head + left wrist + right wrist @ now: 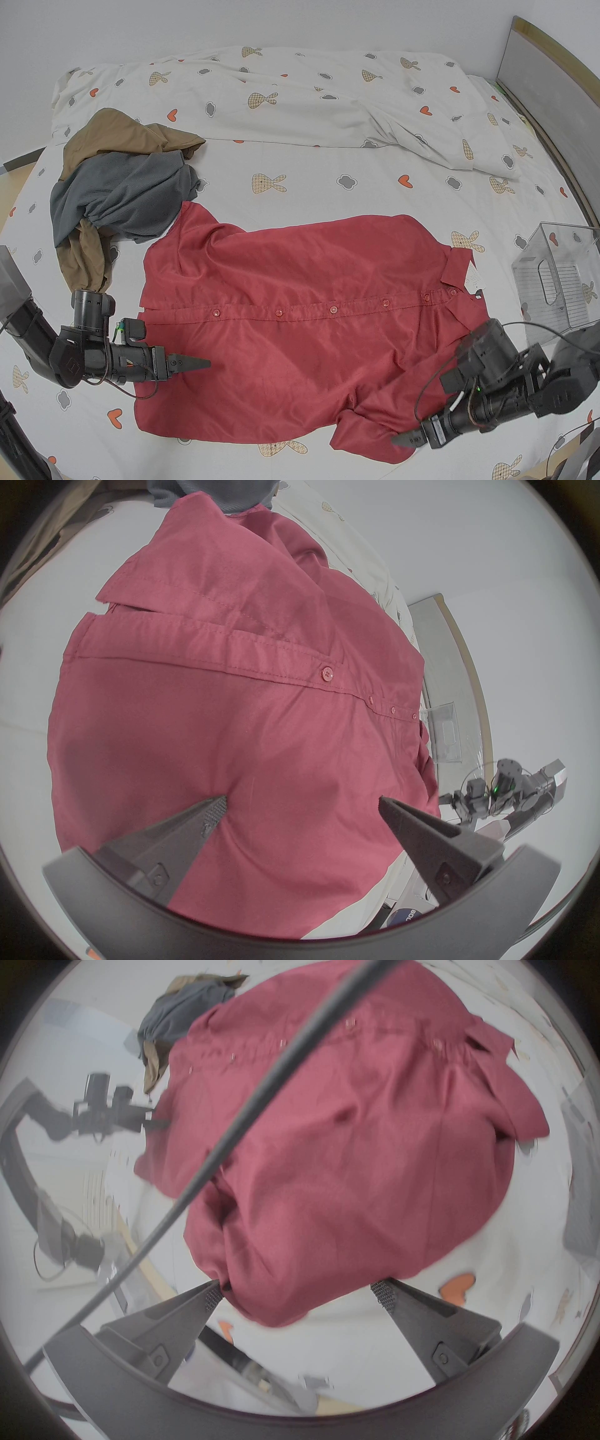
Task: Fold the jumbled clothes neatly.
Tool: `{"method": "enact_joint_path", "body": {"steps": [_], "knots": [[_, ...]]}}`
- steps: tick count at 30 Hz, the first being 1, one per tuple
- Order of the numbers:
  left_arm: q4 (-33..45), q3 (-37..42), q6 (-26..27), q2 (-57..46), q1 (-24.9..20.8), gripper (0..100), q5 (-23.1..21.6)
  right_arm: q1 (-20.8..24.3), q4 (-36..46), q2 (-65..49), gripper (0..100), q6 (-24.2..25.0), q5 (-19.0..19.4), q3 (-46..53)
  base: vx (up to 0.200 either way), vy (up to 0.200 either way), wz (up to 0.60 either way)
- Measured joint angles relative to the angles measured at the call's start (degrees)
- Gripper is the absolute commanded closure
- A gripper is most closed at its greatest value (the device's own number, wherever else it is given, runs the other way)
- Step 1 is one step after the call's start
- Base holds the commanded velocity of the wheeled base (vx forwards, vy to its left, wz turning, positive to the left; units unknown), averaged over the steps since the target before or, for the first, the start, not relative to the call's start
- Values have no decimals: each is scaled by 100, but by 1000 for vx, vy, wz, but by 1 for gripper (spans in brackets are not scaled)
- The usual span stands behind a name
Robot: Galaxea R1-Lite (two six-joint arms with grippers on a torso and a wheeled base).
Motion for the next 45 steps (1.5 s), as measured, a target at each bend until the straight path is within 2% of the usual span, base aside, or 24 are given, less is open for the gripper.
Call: {"method": "enact_joint_path", "body": {"steps": [11,15,20,26,31,35,41,45], "knots": [[-2,2,0,15,0,0,-4,-879,-133,474,0,18,11,-2092,0,0,0],[-5,2,0,23,-2,0,-6,-1003,-141,641,0,57,-2,-2319,0,0,0],[-7,2,2,39,-5,0,-6,-959,-139,538,0,77,-38,-2029,0,0,0],[-10,2,0,59,-5,0,-6,-532,143,-428,0,-20,-247,-1237,0,0,0],[-12,2,0,73,-5,0,-6,240,679,-1406,0,-168,-505,-293,0,0,0],[-12,2,0,87,-7,0,-6,775,859,-1740,0,-230,-606,165,0,0,0],[-12,0,0,98,-7,0,-9,1145,812,-1357,0,-255,-738,375,0,0,0],[-12,0,2,100,-7,0,-9,1263,157,-601,0,-255,-968,402,0,0,0]]}}
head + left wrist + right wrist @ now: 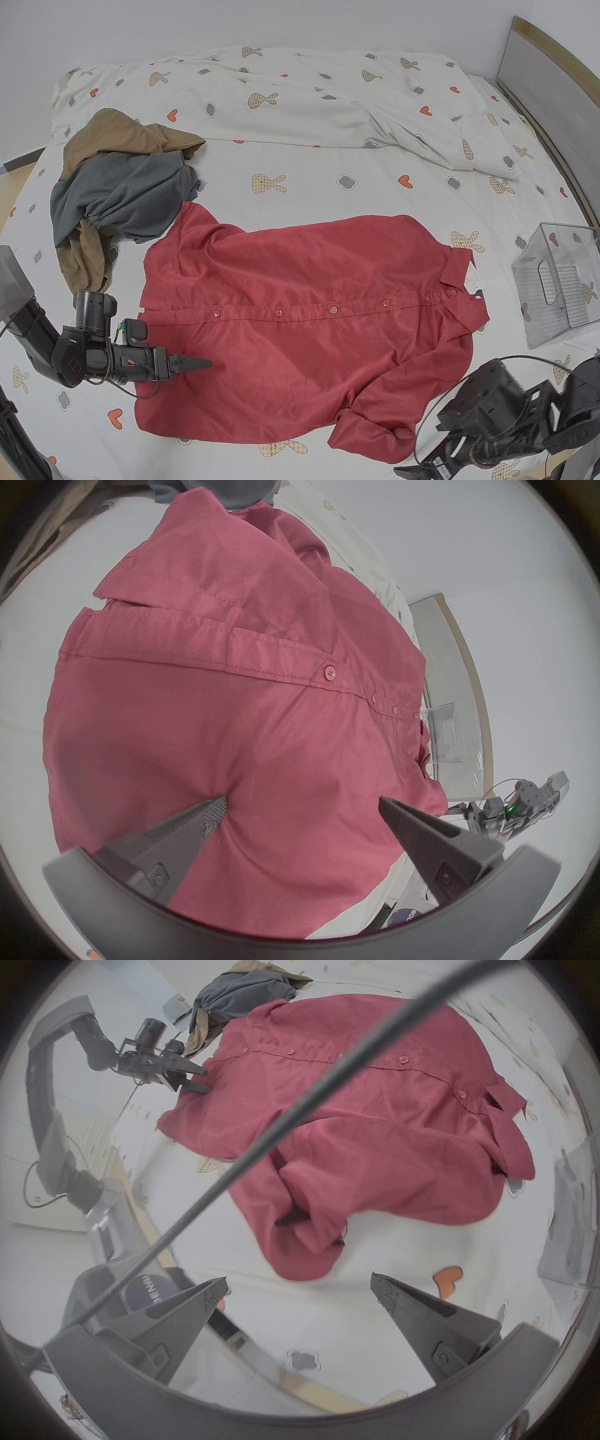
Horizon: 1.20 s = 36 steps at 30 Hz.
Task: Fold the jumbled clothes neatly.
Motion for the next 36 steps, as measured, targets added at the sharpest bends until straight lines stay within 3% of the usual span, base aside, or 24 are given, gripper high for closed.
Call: {"method": "enact_joint_path", "body": {"steps": [7,11,12,25,32,36], "knots": [[0,-5,-2,0,2,0,2,110,-1074,1274,0,7,-589,28,0,0,0],[0,-9,0,6,5,0,0,110,-1191,1662,0,13,-673,-5,0,0,0],[0,-9,1,9,5,0,0,99,-1213,1718,100,18,-675,-20,0,0,0],[-1,4,6,11,2,0,2,74,-2358,1827,100,466,-679,234,0,0,0],[-1,4,9,17,5,0,2,29,-2265,1353,100,497,-586,430,0,0,0],[0,2,9,22,7,0,0,-116,-1529,859,100,495,-350,574,0,0,0]]}}
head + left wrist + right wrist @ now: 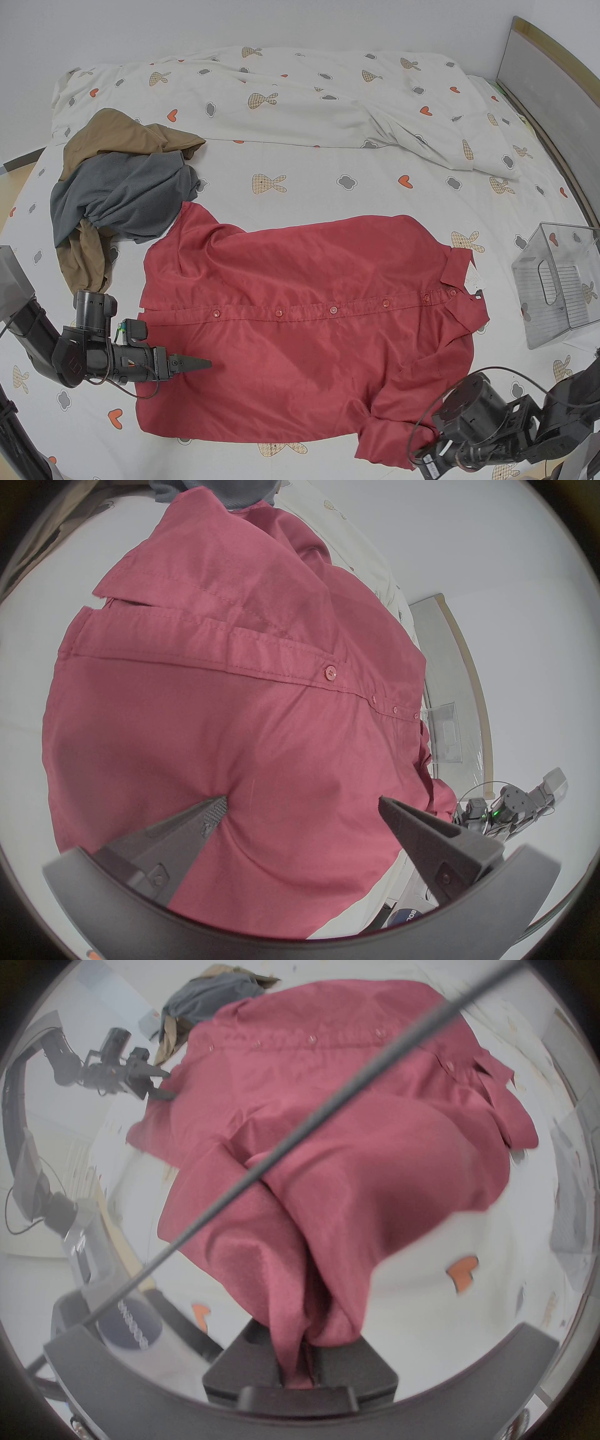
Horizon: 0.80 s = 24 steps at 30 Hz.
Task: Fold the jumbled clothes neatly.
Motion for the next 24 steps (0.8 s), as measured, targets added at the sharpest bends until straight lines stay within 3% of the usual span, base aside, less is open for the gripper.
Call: {"method": "enact_joint_path", "body": {"steps": [5,10,17,18,24], "knots": [[0,-2,-2,2,-2,0,2,-268,1748,-752,100,-11,763,18,0,0,0],[0,0,-2,2,-5,0,2,-444,2904,-1306,100,-49,1648,-122,0,0,0],[0,17,-2,-11,-7,0,2,-478,3071,-1471,100,-60,1827,-327,0,0,0],[-1,22,0,-13,-7,0,2,-463,3073,-1456,0,-60,1830,-338,0,0,0],[-1,39,-2,-33,-2,0,9,-345,3077,-1323,0,-55,1802,-375,0,0,0]]}}
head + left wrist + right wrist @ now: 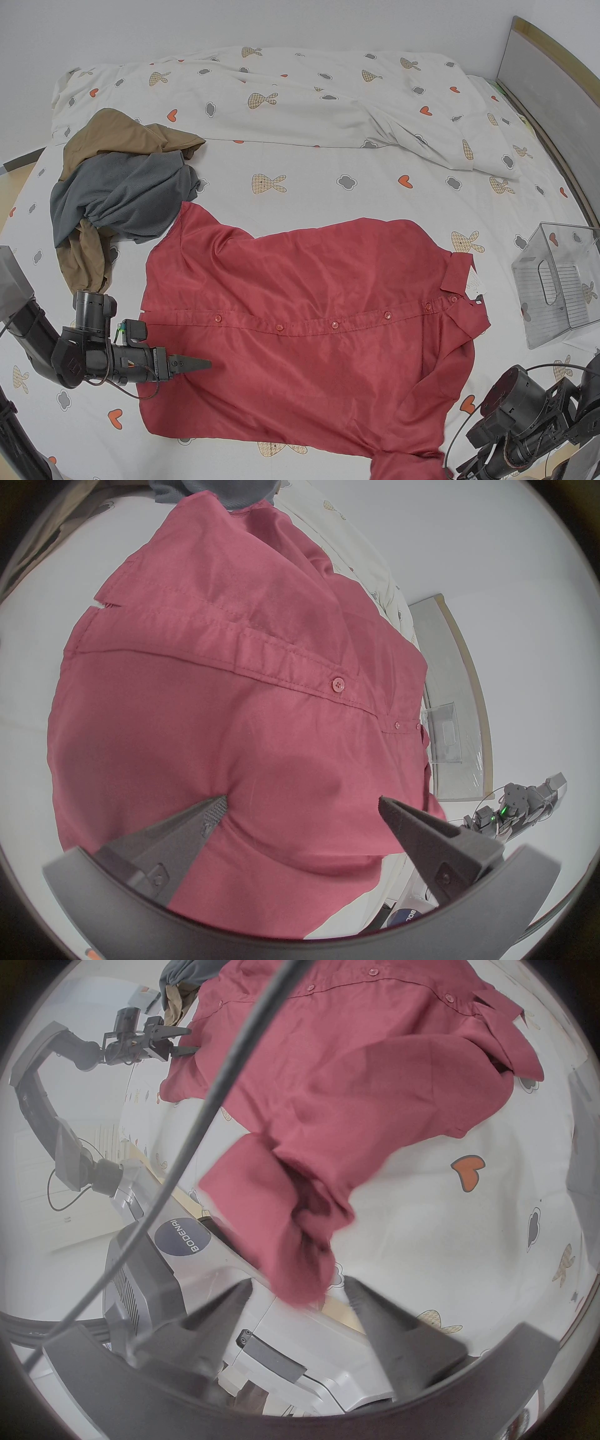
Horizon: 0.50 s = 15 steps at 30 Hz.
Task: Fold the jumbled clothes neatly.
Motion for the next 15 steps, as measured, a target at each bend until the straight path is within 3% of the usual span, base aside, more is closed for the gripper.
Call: {"method": "enact_joint_path", "body": {"steps": [8,15], "knots": [[55,301,-5,-304,77,0,18,-27,49,-363,0,20,-13,11,0,0,0],[294,1070,0,-1303,332,0,20,-226,68,-1401,0,39,13,11,0,0,0]]}}
